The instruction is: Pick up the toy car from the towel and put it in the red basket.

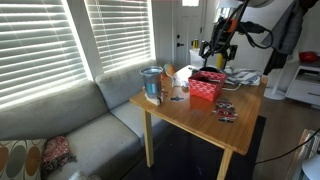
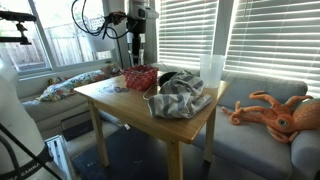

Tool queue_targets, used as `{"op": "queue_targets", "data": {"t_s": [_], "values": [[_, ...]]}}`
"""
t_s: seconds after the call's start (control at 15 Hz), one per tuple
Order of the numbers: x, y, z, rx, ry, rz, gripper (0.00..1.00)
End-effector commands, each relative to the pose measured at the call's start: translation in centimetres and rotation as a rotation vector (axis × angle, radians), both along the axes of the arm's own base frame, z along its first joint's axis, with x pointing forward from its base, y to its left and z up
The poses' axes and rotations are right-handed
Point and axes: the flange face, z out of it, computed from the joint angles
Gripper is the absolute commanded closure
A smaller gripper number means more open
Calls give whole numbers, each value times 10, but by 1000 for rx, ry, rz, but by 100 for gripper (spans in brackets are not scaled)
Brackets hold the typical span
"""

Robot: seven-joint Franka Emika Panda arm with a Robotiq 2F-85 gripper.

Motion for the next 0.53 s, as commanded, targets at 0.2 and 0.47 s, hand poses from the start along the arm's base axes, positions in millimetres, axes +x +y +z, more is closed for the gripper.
{"op": "queue_targets", "data": {"t_s": [0.2,0.47], "values": [[-62,-43,54,-110,39,-32,0],[-90,-62,75,-177,-8,176,0]]}}
